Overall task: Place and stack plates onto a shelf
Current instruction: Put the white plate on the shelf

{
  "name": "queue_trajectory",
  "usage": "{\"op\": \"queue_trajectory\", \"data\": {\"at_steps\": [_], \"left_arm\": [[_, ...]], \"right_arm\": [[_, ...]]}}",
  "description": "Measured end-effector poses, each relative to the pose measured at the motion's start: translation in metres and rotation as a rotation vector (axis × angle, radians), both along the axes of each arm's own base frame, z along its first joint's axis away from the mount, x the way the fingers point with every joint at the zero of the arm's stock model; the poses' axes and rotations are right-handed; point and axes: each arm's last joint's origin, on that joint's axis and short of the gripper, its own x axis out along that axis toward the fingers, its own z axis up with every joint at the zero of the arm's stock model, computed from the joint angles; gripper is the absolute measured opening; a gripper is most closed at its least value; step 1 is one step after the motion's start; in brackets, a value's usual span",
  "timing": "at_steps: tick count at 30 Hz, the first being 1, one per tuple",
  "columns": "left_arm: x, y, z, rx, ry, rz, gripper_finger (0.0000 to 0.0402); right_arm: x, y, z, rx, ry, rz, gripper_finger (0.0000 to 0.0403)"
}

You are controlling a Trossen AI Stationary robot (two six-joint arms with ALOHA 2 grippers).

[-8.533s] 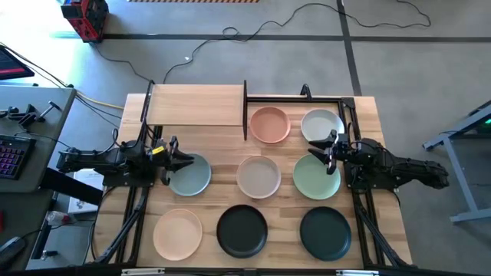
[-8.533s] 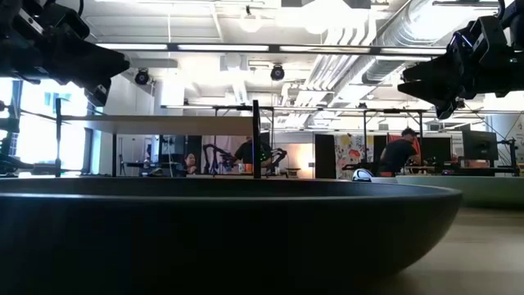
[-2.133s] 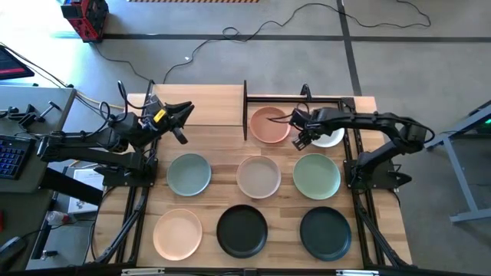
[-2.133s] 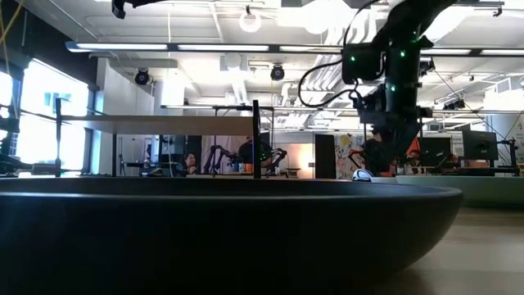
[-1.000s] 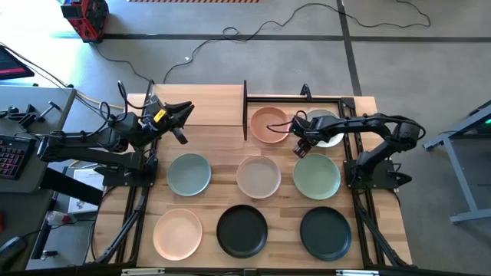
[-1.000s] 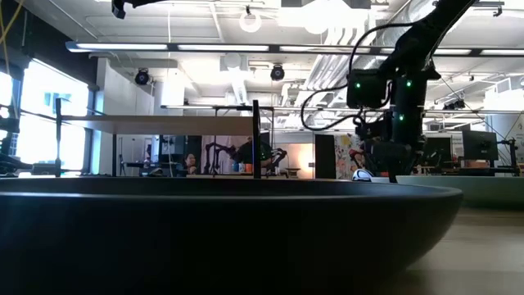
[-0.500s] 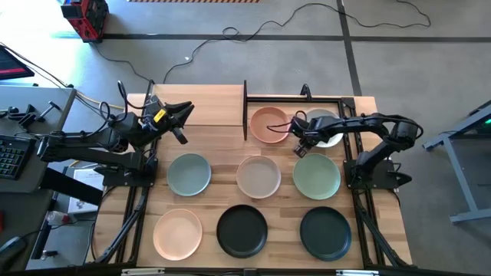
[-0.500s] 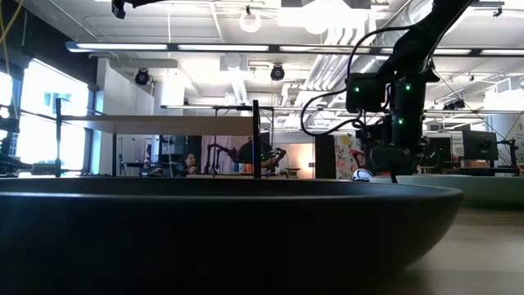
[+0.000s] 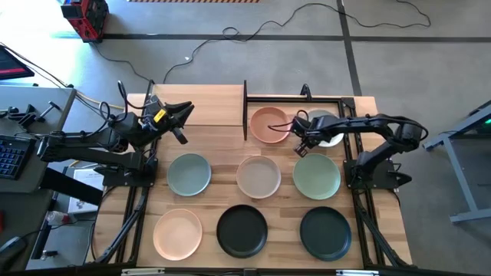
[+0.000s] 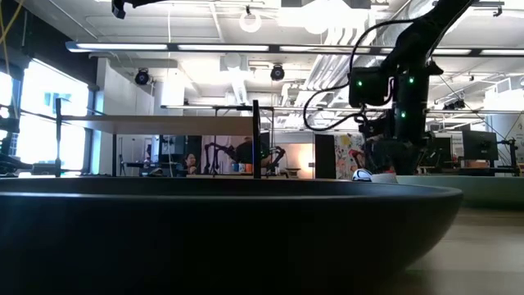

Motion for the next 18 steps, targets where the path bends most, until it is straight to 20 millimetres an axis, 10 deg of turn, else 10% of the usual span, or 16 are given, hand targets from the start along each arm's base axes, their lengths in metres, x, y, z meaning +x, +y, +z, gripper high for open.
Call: {"op": "queue_trajectory", "data": {"at_steps": [18], "left_arm": [[0.001, 0.000, -0.005, -0.004, 0.053, 0.000, 0.0060]], "right_arm": [[0.037, 0.003, 0.074, -0.080, -0.041, 0.067, 0.0001]]}}
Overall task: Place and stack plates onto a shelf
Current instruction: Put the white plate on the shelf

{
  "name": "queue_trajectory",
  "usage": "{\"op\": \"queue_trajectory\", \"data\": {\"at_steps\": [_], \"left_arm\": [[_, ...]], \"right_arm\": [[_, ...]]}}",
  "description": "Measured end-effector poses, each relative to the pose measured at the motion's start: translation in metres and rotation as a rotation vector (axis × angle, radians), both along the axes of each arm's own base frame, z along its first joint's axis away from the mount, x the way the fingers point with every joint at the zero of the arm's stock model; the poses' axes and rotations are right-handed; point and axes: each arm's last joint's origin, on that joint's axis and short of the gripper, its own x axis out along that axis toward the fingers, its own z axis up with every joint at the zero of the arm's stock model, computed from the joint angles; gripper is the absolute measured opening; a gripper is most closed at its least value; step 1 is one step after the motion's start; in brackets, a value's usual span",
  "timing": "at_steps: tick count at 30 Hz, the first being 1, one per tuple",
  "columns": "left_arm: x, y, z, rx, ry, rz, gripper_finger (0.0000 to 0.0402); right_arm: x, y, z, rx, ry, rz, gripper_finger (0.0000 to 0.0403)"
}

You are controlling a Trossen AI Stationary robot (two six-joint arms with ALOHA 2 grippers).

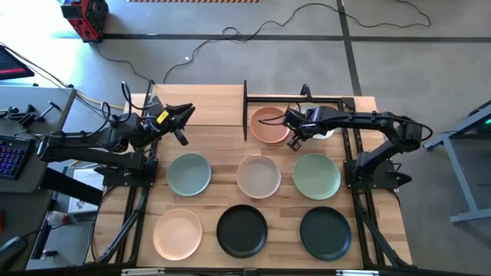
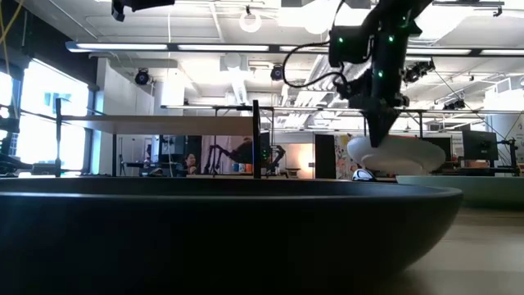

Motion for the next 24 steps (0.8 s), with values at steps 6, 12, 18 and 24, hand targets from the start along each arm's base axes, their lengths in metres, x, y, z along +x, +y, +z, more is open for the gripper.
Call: {"op": "queue_trajectory", "data": {"at_steps": [6, 12, 18, 24], "left_arm": [[0.000, 0.000, -0.002, -0.013, 0.008, -0.001, 0.0060], [0.000, 0.000, -0.005, -0.014, 0.043, -0.001, 0.0060], [0.000, 0.000, -0.007, -0.015, 0.071, -0.001, 0.0060], [0.000, 0.000, -0.009, -0.035, 0.077, -0.001, 0.0061]], "right_arm": [[0.006, -0.003, 0.026, -0.037, -0.006, 0.037, 0.0000], [0.015, -0.006, 0.057, -0.079, -0.066, 0.096, 0.0000], [0.023, -0.009, 0.092, -0.140, -0.147, 0.156, 0.0000], [0.027, -0.009, 0.119, -0.194, -0.204, 0.212, 0.0000]]}}
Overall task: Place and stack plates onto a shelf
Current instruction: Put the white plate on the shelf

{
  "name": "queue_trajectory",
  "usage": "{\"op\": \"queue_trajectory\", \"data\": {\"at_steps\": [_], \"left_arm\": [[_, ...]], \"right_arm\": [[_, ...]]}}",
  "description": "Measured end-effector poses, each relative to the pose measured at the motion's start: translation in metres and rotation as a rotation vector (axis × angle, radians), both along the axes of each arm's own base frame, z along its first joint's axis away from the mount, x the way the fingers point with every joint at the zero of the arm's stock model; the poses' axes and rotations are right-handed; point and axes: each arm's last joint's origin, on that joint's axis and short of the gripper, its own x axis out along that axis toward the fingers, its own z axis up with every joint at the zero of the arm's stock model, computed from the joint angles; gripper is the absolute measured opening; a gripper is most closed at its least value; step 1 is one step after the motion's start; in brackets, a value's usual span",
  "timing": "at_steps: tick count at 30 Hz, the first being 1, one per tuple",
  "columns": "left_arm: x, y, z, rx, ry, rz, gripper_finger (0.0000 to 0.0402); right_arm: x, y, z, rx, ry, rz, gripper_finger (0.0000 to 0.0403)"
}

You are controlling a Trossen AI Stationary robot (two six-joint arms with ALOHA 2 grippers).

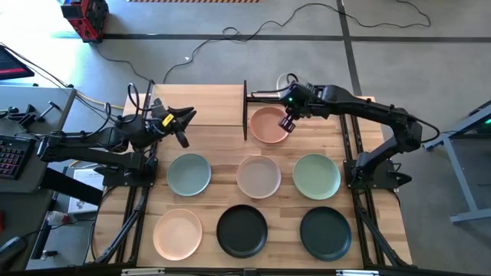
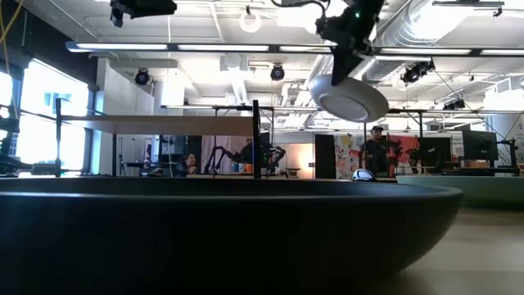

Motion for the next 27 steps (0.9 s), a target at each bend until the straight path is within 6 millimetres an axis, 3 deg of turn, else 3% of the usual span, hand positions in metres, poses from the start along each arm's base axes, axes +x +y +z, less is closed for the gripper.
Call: {"op": "queue_trajectory", "data": {"at_steps": [11, 27], "left_arm": [[0.002, -0.002, -0.007, -0.113, 0.006, -0.079, 0.0061], [0.018, -0.001, -0.015, -0.301, -0.082, -0.057, 0.0062]], "right_arm": [[0.007, 0.015, 0.025, -0.110, 0.020, 0.215, 0.0000], [0.013, 0.034, 0.027, -0.125, 0.019, 0.301, 0.0000]]}}
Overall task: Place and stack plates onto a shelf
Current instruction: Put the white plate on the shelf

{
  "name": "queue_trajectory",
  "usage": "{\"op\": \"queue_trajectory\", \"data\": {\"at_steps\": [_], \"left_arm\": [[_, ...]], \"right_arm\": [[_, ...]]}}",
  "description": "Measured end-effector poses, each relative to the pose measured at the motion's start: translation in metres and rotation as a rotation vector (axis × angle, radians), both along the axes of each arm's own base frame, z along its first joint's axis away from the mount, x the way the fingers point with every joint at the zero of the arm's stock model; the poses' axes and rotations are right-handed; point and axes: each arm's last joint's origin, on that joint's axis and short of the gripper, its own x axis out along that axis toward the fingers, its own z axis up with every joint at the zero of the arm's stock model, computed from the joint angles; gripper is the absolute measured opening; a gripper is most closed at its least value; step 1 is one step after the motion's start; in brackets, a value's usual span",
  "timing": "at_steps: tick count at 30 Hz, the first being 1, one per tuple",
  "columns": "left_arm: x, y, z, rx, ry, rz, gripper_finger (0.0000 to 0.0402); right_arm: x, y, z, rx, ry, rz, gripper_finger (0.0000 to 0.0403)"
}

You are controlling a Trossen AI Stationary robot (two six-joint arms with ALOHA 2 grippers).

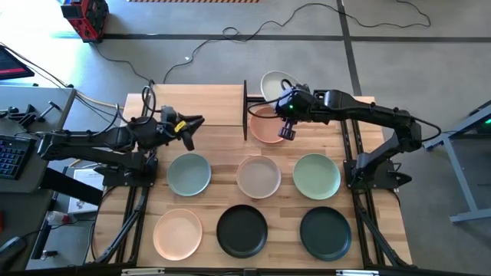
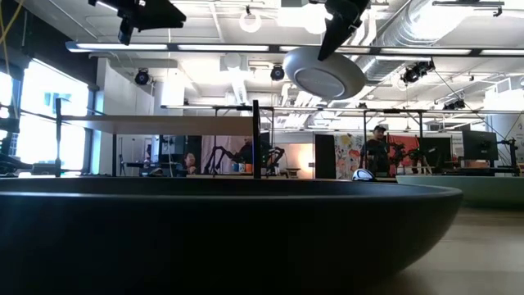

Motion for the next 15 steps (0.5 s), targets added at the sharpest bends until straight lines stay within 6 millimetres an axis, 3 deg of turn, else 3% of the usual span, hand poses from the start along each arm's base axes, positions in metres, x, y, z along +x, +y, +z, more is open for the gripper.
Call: {"op": "queue_trajectory", "data": {"at_steps": [9, 15], "left_arm": [[0.0003, -0.0013, -0.0041, -0.117, -0.023, -0.034, 0.0109], [-0.0002, 0.0000, -0.0026, -0.240, -0.126, 0.035, 0.0143]], "right_arm": [[0.0001, 0.0000, 0.0000, -0.006, 0.005, 0.009, 0.0000], [0.0024, 0.0094, 0.0001, -0.078, 0.071, 0.153, 0.0000]]}}
